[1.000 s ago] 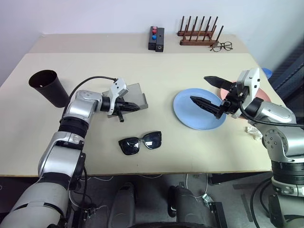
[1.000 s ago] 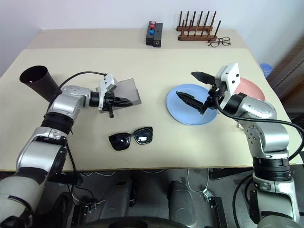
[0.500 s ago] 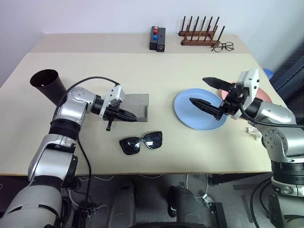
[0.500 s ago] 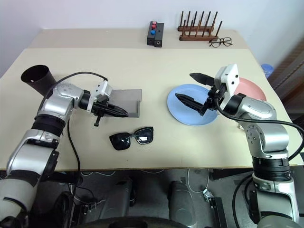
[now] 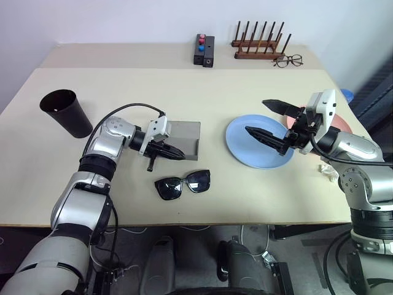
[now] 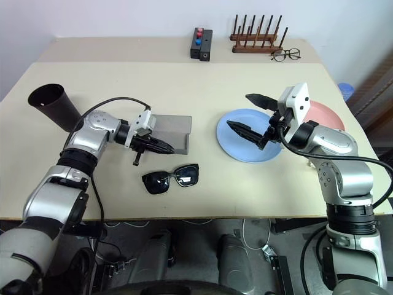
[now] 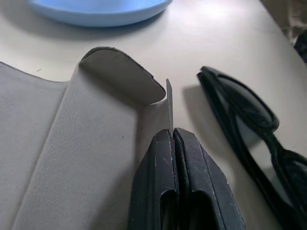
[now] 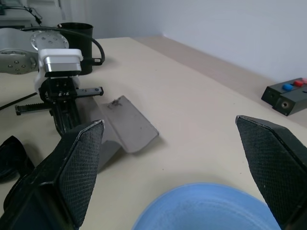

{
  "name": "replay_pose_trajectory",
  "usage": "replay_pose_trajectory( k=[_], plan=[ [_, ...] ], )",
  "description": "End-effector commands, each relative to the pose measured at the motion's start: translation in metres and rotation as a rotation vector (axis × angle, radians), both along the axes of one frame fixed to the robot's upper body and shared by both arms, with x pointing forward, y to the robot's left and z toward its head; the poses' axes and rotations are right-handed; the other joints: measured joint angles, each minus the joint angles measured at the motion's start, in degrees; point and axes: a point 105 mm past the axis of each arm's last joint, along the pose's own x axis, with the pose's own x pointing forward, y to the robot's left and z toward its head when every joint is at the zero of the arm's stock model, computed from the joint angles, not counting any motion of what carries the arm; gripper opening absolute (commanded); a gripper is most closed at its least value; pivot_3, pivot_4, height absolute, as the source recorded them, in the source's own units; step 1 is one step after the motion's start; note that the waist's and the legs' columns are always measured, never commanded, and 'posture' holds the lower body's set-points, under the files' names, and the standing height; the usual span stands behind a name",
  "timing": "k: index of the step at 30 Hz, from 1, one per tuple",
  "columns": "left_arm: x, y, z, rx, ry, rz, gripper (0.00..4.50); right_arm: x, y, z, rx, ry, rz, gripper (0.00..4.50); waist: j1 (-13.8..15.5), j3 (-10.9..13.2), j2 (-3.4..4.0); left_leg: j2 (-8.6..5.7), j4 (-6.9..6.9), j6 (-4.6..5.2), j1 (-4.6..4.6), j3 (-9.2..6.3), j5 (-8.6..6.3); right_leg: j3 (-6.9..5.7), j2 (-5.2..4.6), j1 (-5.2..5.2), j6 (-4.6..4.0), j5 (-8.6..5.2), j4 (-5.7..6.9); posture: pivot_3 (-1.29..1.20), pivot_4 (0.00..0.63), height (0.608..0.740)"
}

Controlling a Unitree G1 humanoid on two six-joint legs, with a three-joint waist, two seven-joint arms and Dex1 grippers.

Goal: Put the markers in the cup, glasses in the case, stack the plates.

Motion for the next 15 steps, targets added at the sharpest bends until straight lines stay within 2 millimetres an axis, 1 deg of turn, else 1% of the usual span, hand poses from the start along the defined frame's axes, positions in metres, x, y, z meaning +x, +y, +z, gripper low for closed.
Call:
replay_pose_trajectory(
  k=[1,3,6,11,13,15],
  plan=[
    [0.005,-0.005,0.011,-0.019,-0.028,0.006,0.05,-0.006,-0.001,0.005,-0.023,-0.030,0.011,4.50,0.0,0.0,0.00,0.00,0.01,0.00,0.00,0.00,0.00,0.00,0.00,0.00,0.00,0.00,0.00,0.00,0.150,0.740],
    [0.010,-0.004,0.010,-0.009,-0.030,0.047,0.05,-0.008,-0.001,0.000,-0.046,-0.015,0.017,4.50,0.1,0.0,0.00,0.00,0.02,0.00,-0.01,0.00,0.00,0.00,0.00,0.01,0.00,0.00,0.00,0.00,0.150,0.740],
    [0.011,-0.005,0.012,-0.020,-0.027,0.045,0.05,-0.014,0.001,-0.007,-0.064,0.017,0.049,4.50,0.0,0.0,0.00,0.00,0.03,0.01,0.00,0.00,0.00,0.00,0.00,0.01,0.00,0.00,0.01,0.00,0.150,0.740],
    [0.011,-0.012,0.019,-0.064,0.075,0.067,0.05,-0.016,0.000,-0.007,-0.080,0.012,0.050,4.50,0.0,0.0,0.00,0.00,0.05,0.01,0.00,-0.01,-0.01,0.00,0.00,0.01,0.00,0.00,0.03,0.00,0.150,0.740],
    [0.012,-0.014,0.021,-0.079,0.067,0.069,0.05,-0.016,0.000,-0.007,-0.078,0.011,0.049,4.50,0.0,0.0,0.00,0.00,0.08,0.02,-0.01,-0.01,-0.02,0.00,0.00,0.02,0.00,0.00,0.02,0.00,0.150,0.740],
    [0.013,-0.014,0.019,-0.063,0.042,0.071,0.05,-0.016,-0.001,-0.007,-0.075,0.011,0.047,4.50,0.0,0.0,0.00,0.00,0.08,0.03,-0.01,-0.02,-0.02,0.00,0.00,0.02,0.00,0.00,0.02,0.00,0.150,0.740]
  ],
)
